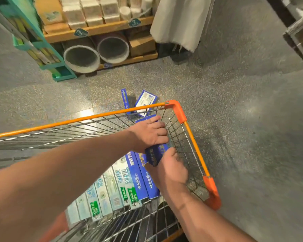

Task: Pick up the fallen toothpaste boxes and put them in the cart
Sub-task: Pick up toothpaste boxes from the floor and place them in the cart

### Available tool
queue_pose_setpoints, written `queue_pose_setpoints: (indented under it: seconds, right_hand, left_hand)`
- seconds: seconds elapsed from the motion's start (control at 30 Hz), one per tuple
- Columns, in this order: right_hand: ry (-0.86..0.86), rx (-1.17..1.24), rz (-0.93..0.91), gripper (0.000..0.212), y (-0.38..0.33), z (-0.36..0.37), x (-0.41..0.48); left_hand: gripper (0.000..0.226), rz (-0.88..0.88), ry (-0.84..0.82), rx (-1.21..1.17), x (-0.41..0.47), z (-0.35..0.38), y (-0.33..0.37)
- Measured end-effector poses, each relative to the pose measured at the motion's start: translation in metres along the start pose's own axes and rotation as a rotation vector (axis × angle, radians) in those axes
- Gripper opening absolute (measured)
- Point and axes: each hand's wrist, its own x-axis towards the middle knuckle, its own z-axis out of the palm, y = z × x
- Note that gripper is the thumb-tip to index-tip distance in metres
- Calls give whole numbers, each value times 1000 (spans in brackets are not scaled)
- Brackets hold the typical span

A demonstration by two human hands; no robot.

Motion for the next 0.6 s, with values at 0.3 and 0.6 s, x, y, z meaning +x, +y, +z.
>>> queue_pose_setpoints:
  seconds: [0.3,0.6]
  right_hand:
    - [110,-41,-56,78,2,16,7]
    - [84,4,-171,97,14,20,2]
  left_hand:
    - [78,-36,-142,-25,-4,-8,0]
    - [90,-28,-178,-46,-13,-4,4]
